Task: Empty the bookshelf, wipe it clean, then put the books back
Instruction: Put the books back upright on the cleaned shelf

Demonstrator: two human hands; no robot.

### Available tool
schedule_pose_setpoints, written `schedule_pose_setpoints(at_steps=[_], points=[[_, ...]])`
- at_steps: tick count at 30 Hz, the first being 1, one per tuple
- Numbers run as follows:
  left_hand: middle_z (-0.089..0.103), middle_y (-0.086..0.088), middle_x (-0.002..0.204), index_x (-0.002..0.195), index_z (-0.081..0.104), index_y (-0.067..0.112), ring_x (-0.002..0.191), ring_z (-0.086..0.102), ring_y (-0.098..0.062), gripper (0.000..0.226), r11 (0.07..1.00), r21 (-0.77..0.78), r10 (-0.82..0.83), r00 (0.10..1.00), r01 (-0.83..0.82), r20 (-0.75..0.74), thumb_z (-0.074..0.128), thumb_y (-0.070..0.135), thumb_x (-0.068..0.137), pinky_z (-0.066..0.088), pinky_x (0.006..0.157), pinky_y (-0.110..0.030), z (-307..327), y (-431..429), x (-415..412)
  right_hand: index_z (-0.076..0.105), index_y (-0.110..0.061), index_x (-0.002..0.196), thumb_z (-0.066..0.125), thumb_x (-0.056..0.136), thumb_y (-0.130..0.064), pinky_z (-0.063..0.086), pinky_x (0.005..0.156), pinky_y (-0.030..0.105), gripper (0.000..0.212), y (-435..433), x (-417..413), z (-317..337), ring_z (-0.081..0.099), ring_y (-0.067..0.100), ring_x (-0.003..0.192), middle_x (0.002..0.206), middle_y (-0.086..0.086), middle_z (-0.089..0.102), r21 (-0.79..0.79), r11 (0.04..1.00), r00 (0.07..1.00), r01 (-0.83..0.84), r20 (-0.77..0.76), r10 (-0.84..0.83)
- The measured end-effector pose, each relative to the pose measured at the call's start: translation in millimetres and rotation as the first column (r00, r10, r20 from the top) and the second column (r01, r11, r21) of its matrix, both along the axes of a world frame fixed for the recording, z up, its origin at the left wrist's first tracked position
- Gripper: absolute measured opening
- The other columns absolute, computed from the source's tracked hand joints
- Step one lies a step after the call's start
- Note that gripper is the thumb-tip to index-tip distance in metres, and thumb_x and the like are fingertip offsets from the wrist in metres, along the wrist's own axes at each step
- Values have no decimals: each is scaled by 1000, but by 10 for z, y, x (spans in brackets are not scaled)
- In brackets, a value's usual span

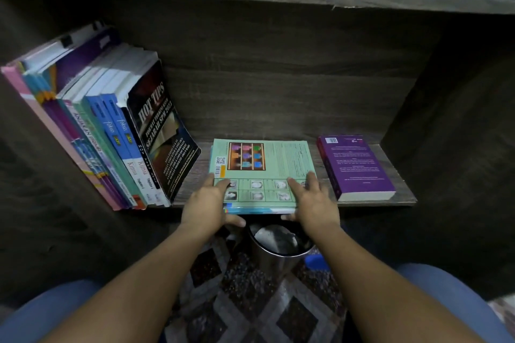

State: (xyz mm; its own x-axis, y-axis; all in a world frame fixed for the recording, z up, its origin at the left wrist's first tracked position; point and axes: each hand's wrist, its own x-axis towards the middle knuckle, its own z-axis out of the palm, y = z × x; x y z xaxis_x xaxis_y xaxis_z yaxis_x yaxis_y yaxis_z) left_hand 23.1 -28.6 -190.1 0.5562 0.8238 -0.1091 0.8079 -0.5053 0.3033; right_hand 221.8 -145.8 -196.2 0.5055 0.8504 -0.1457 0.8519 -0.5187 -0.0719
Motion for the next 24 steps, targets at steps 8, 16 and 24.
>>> schedule_pose_setpoints(at_steps=[8,16,24], points=[[6,-6,162,152,24,32,146,17,-29,94,994,-97,-44,998,47,36,78,42,76,21,116,-44,-35,53,4,6,-32,151,80,72,-47,30,111,48,109,62,-7,11,29,39,135,153,16,19,40,977,970,211,-134,-204],[-7,-4,161,153,11,34,148,5,-28,86,991,-108,-87,996,84,-25,66,42,87,18,119,-44,-72,58,-4,9,-25,152,71,54,-80,28,110,46,129,21,-42,116,30,33,128,147,12,28,174,941,941,291,-227,-249],[9,-8,161,154,16,23,147,-8,-34,80,999,19,-41,999,41,4,41,65,91,-9,115,-48,-58,-110,131,61,-8,127,88,62,-40,39,106,48,77,48,-84,369,30,31,129,144,13,38,509,849,987,137,-140,-76]])
